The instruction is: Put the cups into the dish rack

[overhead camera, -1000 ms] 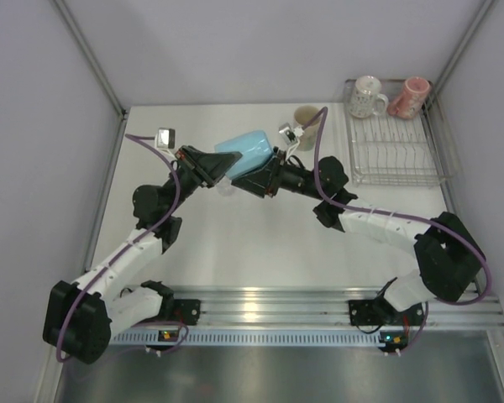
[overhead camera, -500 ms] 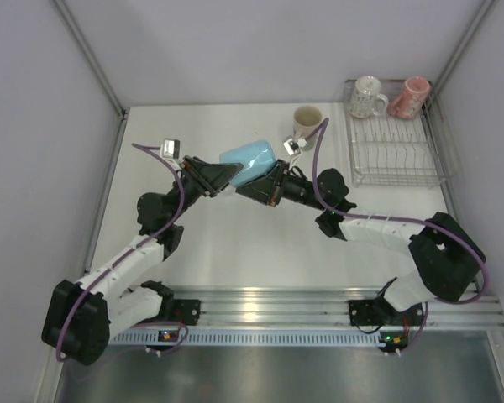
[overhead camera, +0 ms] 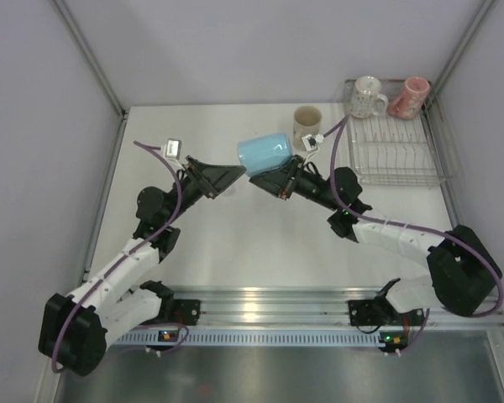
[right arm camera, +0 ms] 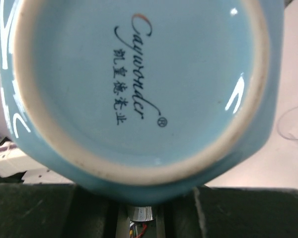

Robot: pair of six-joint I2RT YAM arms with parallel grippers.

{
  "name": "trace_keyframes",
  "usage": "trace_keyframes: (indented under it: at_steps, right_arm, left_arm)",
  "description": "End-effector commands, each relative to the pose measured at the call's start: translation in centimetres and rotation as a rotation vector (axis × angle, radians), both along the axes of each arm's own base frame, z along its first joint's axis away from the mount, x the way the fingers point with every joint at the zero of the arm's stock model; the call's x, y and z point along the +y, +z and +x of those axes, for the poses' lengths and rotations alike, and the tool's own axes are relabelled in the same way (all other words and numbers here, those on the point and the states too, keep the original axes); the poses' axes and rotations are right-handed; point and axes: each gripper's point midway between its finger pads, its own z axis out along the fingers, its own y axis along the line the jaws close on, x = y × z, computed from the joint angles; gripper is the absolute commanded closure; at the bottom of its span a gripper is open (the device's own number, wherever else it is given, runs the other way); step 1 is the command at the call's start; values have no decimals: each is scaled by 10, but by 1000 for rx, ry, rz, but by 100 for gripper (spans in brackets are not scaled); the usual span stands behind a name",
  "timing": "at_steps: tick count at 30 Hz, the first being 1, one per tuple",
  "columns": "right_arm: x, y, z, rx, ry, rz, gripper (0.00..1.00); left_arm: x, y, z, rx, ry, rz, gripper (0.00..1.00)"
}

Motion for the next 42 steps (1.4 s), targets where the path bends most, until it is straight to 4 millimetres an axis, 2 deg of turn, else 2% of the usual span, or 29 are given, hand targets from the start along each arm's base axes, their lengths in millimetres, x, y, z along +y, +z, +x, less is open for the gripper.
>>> trace_keyframes:
  at_steps: [1, 3, 5, 6, 7, 8, 9, 10, 11, 12, 13, 14, 15, 16, 18, 20, 23, 25, 27, 32, 36, 42]
  right_arm:
    - [-30, 44, 14, -99, -128, 63, 100]
    - [-43, 44, 25, -80, -185, 48, 100]
    - [-56, 35, 38, -46, -241, 4, 100]
    - [-66, 40, 42, -47, -287, 5, 100]
    - [-75, 37, 51, -40, -338, -19, 100]
    - [-83, 24, 57, 6, -383, -70, 100]
    - [-99, 31, 66, 14, -482, -77, 100]
    - [-111, 29, 73, 15, -551, -112, 100]
    - [-128, 15, 84, 63, -655, -174, 100]
    - [-136, 25, 85, 49, -698, -182, 100]
    - [-145, 25, 89, 32, -740, -218, 100]
    - [-151, 24, 92, 40, -770, -244, 100]
    - [-161, 22, 97, 57, -819, -277, 100]
    - [-170, 21, 103, 69, -852, -292, 100]
    - [-185, 20, 112, 99, -912, -324, 100]
    - [-209, 15, 128, 139, -1010, -353, 100]
    - [-246, 22, 147, 188, -1159, -353, 100]
    - [-270, 16, 154, 225, -1250, -381, 100]
    - [-293, 20, 165, 226, -1357, -397, 100]
    - [-327, 30, 191, 242, -1493, -423, 100]
    - [-360, 27, 212, 306, -1614, -432, 100]
    - [-389, 24, 243, 358, -1767, -414, 100]
  left_arm:
    - [-4, 1, 7, 14, 14, 74, 2]
    - [-4, -5, 14, 47, 36, 99, 2]
    - [-2, -9, 19, 50, 65, 121, 2]
    - [-2, -11, 19, 44, 68, 140, 2]
    - [-3, -17, 22, 37, 78, 207, 2]
    - [-4, -21, 24, 40, 83, 247, 2]
    - [-3, -23, 26, 40, 90, 285, 2]
    - [-3, -19, 30, 2, 107, 344, 2]
    - [-2, -33, 30, 42, 103, 405, 2]
    - [-1, -39, 31, 47, 104, 451, 2]
    - [3, -35, 35, -9, 134, 516, 2]
    - [8, -66, 36, 90, 127, 621, 2]
    - [11, -72, 38, 103, 138, 677, 2]
    - [18, -69, 45, 75, 186, 744, 2]
    - [24, -90, 43, 131, 175, 838, 2]
    - [32, -93, 46, 133, 205, 883, 2]
    - [41, -92, 45, 122, 251, 901, 2]
    - [45, -95, 45, 113, 269, 918, 2]
    - [51, -98, 45, 112, 291, 937, 2]
    - [55, -101, 43, 118, 297, 960, 2]
    - [54, -99, 42, 112, 294, 958, 2]
    - [52, -100, 43, 117, 285, 957, 2]
